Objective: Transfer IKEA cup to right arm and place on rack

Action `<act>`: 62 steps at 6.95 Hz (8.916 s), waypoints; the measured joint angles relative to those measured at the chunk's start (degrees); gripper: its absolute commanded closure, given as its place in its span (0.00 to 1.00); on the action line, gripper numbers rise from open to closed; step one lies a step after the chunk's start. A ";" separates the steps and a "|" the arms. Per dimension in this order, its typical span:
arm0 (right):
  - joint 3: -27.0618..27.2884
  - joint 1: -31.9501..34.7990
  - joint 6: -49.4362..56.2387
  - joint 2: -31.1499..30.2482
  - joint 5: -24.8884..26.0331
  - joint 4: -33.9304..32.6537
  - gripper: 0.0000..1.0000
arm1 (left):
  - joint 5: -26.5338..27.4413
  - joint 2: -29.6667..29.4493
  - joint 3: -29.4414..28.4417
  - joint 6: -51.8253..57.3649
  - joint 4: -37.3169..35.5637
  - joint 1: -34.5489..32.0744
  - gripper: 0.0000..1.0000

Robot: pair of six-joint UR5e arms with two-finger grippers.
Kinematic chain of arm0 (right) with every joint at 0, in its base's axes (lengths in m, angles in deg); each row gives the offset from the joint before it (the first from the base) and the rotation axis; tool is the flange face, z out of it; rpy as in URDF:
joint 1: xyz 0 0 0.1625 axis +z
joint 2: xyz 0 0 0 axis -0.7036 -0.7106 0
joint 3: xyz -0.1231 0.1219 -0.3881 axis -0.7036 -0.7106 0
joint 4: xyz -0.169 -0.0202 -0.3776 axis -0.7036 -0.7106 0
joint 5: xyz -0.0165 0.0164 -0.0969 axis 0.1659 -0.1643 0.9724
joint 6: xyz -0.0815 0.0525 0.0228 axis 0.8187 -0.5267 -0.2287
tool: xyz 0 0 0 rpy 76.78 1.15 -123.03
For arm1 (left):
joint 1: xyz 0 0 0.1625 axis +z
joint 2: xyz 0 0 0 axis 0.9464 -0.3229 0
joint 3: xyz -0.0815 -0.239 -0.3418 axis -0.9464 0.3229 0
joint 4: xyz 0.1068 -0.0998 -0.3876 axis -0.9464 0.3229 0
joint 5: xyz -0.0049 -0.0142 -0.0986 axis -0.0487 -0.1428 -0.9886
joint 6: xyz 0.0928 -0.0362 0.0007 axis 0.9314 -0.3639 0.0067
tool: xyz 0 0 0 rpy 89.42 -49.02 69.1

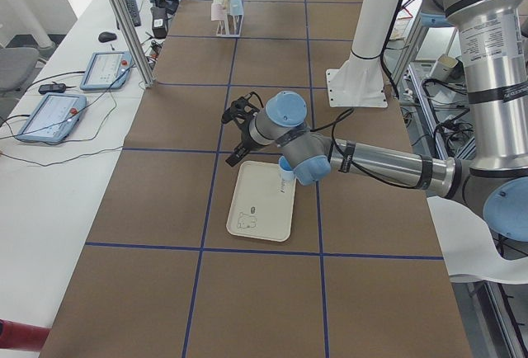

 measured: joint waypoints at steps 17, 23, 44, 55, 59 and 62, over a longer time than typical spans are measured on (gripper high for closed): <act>-11.33 -7.47 0.02 1.50 9.85 0.88 0.01 | 0.00 -0.95 -0.30 -3.62 0.55 0.19 0.00; 2.83 -6.80 -25.57 6.50 -11.28 3.90 0.01 | 11.63 -0.42 -0.46 -15.92 3.81 11.07 0.00; 1.35 -7.64 -65.47 6.59 -32.19 32.70 0.01 | 33.18 8.72 -1.11 -35.26 16.17 40.85 1.00; -16.78 -17.08 -65.40 7.81 -31.40 75.88 0.01 | 23.48 -22.50 5.53 -66.11 15.61 35.93 1.00; -16.53 -18.70 -65.08 8.87 -31.01 76.29 0.04 | 28.81 -27.03 3.46 -66.64 15.47 41.80 1.00; -18.39 -20.28 -64.69 8.80 -30.65 83.53 0.04 | 32.73 -29.85 1.09 -66.65 15.39 44.88 1.00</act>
